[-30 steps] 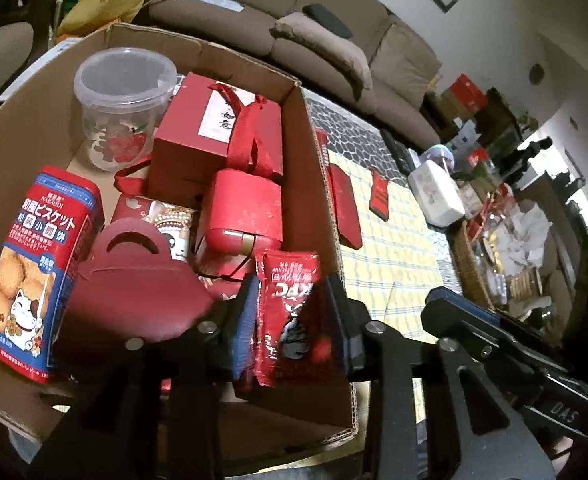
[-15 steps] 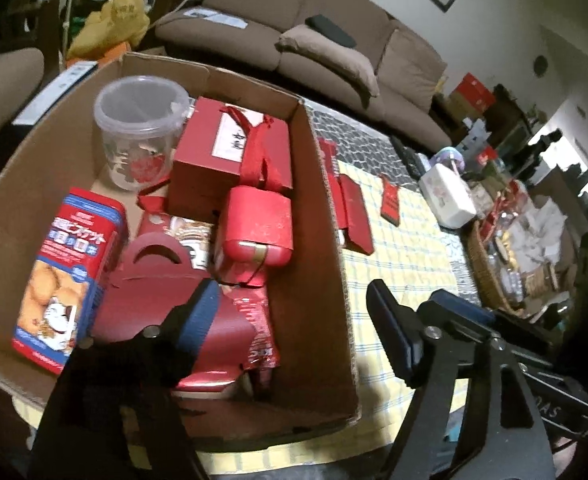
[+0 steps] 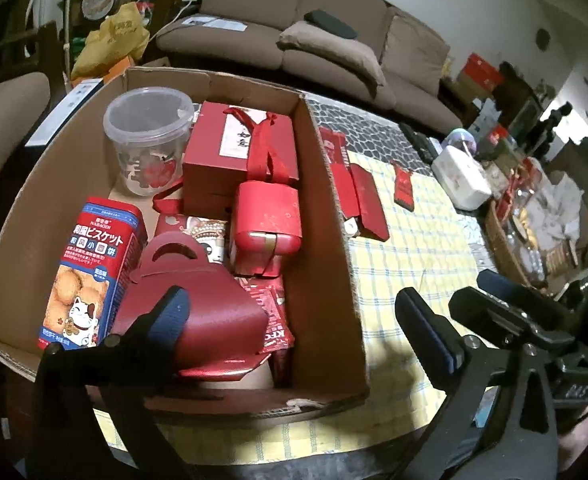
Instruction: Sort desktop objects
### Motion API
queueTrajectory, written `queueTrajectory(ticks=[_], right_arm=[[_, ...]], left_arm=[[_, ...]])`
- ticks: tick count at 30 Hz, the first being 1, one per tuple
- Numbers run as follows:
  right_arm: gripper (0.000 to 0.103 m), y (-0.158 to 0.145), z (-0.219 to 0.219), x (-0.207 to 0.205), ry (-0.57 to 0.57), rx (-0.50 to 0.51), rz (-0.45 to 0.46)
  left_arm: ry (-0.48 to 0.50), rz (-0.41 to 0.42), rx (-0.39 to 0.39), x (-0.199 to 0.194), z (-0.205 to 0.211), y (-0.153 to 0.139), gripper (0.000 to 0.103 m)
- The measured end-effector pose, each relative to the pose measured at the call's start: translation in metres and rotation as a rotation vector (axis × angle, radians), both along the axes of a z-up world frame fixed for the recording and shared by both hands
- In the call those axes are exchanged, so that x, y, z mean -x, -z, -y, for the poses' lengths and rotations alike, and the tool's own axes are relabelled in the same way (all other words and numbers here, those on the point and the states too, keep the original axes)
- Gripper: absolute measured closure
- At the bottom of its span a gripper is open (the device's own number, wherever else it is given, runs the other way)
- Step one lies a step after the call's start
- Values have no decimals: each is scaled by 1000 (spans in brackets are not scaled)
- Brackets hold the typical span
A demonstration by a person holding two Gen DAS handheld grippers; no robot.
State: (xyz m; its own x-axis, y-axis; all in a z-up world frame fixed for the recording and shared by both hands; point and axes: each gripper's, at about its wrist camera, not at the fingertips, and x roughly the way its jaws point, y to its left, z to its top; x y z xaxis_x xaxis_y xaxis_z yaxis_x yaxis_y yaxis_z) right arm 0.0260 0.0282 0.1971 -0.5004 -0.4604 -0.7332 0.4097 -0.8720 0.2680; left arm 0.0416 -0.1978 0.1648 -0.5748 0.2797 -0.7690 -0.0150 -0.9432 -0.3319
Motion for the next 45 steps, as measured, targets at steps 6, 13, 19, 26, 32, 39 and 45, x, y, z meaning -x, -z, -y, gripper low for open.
queueTrajectory(ticks=[6, 13, 19, 26, 32, 39, 45], right_arm=[[0, 1, -17, 1, 45, 6, 5], [0, 2, -39, 0, 72, -8, -3], [0, 3, -65, 2, 99, -30, -12], [0, 16, -105, 15, 153, -52, 1], [0, 28, -131, 35, 187, -68, 26], [0, 42, -155, 66, 244, -31, 49], [0, 52, -168, 95, 302, -30, 41]], left_arm=[[17, -14, 24, -3, -8, -7, 0], [17, -18, 62, -3, -20, -11, 0], [40, -23, 68, -4, -33, -11, 0], [101, -30, 58, 2, -61, -10, 0], [178, -34, 91, 20, -97, -12, 0], [198, -18, 87, 60, -136, -3, 0], [208, 7, 92, 96, -172, 17, 0]])
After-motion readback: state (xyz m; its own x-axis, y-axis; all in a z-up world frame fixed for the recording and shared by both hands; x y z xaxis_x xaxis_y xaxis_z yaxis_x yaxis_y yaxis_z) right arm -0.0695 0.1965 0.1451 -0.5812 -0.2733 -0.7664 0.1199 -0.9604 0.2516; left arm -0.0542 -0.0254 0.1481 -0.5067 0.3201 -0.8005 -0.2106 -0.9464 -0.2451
